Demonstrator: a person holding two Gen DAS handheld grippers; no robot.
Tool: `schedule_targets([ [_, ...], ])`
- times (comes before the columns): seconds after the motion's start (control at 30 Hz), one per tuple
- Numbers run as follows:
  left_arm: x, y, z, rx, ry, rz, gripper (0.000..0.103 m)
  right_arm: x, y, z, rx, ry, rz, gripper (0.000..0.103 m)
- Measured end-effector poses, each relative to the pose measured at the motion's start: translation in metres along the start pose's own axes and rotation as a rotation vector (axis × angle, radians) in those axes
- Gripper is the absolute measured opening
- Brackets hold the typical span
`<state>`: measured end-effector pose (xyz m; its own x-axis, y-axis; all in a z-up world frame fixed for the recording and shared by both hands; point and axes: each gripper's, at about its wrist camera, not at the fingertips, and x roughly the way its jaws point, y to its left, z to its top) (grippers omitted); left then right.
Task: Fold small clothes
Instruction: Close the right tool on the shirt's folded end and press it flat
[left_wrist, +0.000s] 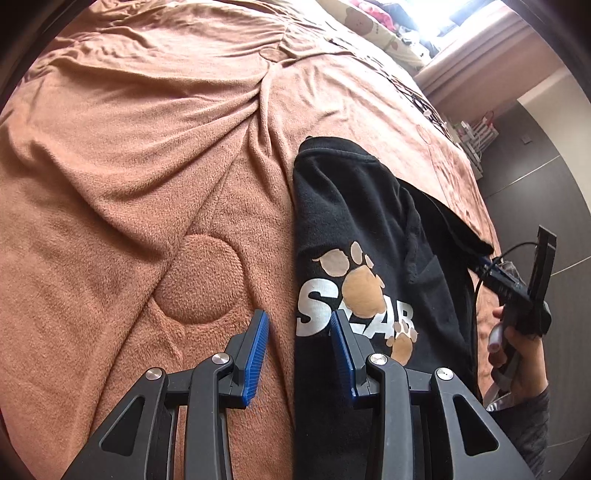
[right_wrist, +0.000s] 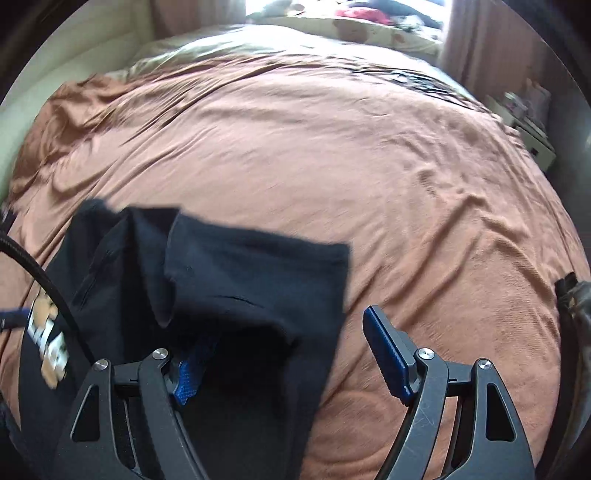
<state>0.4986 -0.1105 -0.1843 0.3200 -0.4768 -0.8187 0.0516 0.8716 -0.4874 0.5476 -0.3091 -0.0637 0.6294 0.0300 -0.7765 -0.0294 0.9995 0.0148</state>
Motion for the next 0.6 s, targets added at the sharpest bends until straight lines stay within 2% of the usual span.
schedule_targets([
  [0.03,0.000,0.000,0.001,0.001,0.000,0.002,0.037,0.001,-0.007,0.002,0.023,-0.006,-0.011,0.068],
  [0.07,0.001,0.000,0.002,0.001,0.000,0.003,0.037,0.003,-0.012,0.004,0.044,-0.007,-0.003,0.054],
  [0.1,0.001,0.000,0.003,0.001,-0.002,0.004,0.037,0.003,-0.018,0.005,0.064,-0.006,0.005,0.045],
  [0.17,0.003,0.000,0.005,0.001,-0.003,0.004,0.037,0.001,-0.025,0.004,0.086,-0.014,0.024,0.043],
  [0.27,0.006,0.000,0.006,-0.001,-0.001,0.002,0.037,-0.005,-0.029,-0.001,0.109,-0.032,0.107,0.042],
  [0.4,0.010,-0.001,0.006,-0.002,0.002,-0.001,0.037,0.000,-0.036,-0.008,0.128,-0.015,0.187,0.026],
  [0.53,0.010,-0.003,0.006,0.001,0.002,0.002,0.037,0.007,-0.042,-0.008,0.118,-0.003,0.224,0.026],
  [0.6,0.010,-0.003,0.006,0.002,0.001,-0.001,0.037,0.013,-0.042,-0.007,0.119,0.016,0.205,0.026],
])
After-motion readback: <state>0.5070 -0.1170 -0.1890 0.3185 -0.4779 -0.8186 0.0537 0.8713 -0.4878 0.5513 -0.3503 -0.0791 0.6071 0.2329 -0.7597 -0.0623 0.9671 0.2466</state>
